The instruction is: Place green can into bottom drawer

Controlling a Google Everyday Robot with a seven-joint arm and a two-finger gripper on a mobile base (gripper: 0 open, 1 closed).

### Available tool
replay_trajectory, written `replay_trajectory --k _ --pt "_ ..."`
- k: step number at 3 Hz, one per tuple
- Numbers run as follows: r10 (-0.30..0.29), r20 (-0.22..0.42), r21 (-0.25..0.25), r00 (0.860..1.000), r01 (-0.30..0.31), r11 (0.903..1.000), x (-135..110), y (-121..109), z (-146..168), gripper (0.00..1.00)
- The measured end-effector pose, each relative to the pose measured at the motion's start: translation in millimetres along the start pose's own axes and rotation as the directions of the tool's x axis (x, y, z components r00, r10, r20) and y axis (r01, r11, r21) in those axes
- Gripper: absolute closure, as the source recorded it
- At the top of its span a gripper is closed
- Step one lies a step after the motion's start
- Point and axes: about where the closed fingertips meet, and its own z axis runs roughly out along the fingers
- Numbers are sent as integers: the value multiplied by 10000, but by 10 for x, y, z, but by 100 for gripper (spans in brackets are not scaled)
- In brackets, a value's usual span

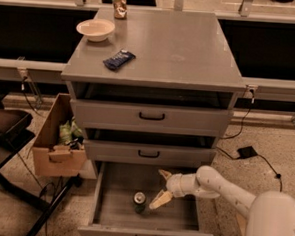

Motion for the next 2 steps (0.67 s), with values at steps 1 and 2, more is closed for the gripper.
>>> replay_trajectory --k 1,2 --pt "257 -2131 -5 9767 -264 9997 -1 145 -438 0" --pt "713 -4651 163 8824 -721 9973 -474 539 -895 0"
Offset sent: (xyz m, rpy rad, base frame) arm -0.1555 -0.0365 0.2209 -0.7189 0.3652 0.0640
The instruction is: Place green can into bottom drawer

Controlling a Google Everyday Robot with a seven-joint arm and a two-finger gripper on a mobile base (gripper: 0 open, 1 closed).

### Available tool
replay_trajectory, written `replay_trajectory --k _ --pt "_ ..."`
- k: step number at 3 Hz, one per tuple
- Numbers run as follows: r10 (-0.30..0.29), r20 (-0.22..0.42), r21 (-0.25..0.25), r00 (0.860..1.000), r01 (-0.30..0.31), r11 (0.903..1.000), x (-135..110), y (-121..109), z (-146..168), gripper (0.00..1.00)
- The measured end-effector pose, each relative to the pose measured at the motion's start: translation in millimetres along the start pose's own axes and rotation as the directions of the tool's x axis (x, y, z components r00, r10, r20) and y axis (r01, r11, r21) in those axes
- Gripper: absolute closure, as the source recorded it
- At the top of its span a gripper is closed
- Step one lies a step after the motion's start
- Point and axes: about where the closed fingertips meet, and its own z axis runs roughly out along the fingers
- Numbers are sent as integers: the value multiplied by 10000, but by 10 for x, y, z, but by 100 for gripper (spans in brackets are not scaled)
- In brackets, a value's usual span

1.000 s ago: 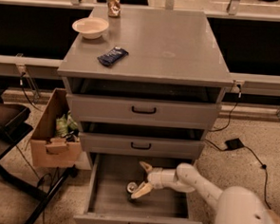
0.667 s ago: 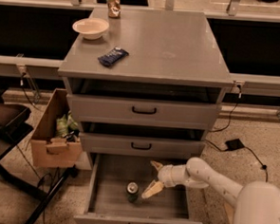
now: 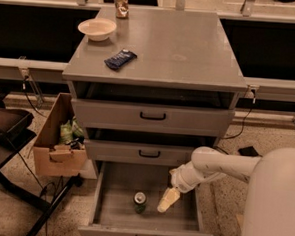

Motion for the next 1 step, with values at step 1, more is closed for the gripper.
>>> replay_trajectory --k 1 --pt "5 3 3 10000 -5 10000 4 0 -2 0"
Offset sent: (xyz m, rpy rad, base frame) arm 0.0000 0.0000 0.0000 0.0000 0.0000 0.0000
